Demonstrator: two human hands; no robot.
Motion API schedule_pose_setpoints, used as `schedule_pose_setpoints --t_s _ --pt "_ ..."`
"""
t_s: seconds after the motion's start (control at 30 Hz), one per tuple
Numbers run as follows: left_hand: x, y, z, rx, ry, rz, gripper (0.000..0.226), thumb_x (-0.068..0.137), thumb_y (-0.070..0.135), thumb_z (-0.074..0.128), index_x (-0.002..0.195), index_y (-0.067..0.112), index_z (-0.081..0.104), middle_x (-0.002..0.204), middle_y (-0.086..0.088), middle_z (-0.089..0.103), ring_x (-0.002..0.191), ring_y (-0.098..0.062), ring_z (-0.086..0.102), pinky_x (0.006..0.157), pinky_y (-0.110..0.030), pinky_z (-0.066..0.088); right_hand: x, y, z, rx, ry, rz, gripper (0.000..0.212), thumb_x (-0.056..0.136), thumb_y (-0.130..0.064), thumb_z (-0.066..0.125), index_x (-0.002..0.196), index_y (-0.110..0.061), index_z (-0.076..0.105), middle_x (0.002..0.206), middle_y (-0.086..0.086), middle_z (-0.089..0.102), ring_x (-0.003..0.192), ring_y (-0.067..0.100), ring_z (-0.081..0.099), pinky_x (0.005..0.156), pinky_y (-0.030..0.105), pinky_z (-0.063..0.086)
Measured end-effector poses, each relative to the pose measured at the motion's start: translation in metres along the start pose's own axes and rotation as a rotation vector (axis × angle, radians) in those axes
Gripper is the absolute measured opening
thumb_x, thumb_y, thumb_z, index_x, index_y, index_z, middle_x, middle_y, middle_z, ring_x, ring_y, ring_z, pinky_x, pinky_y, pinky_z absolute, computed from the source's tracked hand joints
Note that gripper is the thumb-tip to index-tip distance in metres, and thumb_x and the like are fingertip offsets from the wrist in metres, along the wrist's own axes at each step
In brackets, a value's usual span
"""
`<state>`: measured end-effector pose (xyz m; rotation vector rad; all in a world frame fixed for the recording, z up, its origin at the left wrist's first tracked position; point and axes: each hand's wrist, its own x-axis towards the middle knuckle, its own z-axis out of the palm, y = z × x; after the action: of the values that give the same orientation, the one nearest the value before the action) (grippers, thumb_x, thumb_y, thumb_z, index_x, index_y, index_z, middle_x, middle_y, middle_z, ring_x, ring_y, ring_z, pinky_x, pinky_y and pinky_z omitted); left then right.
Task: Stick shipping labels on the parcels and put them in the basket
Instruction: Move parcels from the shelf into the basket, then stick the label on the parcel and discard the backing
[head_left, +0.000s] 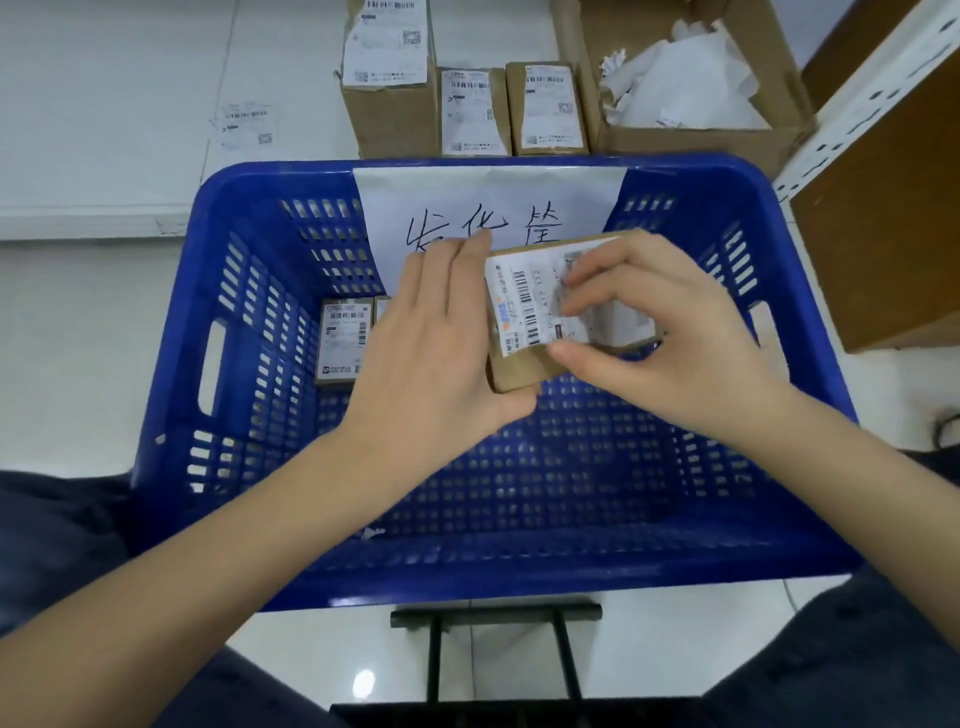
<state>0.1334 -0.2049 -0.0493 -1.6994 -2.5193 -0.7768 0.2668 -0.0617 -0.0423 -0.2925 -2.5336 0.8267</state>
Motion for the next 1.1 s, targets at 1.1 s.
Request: schedule_pose_setpoints --t_s 1.1 --pt "0.014 -0.003 0.008 0.229 -0.171 0.148 0.093 0.036 0.034 0.084 0.115 -0.007 0.057 0.096 -0.021 0.056 0.083 -0.038 0.053 0.065 -0.042 0.047 -0.001 -0.003 0.027 0.233 -0.113 0.284 0.020 0.073 -0.025 0.073 0.084 -0.012 0.064 0.085 -0.005 0.054 0.076 0.008 0.056 0.071 0.029 0.055"
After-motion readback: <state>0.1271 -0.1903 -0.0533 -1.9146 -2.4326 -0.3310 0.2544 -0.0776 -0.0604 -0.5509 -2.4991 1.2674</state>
